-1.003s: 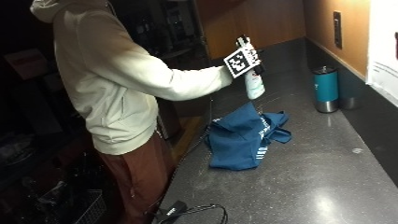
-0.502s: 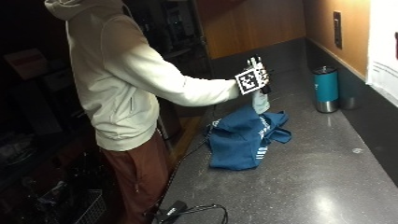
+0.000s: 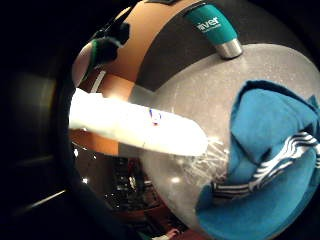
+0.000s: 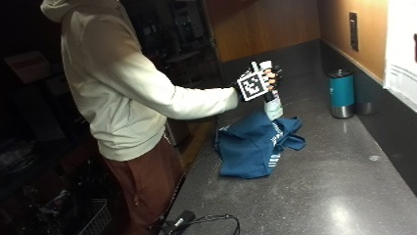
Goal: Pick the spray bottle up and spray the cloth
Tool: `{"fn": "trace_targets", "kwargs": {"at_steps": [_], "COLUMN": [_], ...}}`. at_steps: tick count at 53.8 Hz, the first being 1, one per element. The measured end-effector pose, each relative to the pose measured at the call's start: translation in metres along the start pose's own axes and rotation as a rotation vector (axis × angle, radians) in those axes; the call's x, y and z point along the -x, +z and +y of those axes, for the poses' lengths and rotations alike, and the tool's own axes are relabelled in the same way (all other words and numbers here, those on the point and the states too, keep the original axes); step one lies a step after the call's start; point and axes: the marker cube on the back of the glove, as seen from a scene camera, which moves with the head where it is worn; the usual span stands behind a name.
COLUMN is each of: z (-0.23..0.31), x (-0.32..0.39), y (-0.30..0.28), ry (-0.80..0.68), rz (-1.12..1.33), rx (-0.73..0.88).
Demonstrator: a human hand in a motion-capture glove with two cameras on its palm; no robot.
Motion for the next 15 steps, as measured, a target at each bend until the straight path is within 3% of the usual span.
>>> {"fn": "trace_targets", "kwargs": {"at_steps": [15], "z": [0.041], "x": [0.049], "y": [-0.027], "ry": [-0.068], "rz": [-0.141], "rx": [0.144]}}
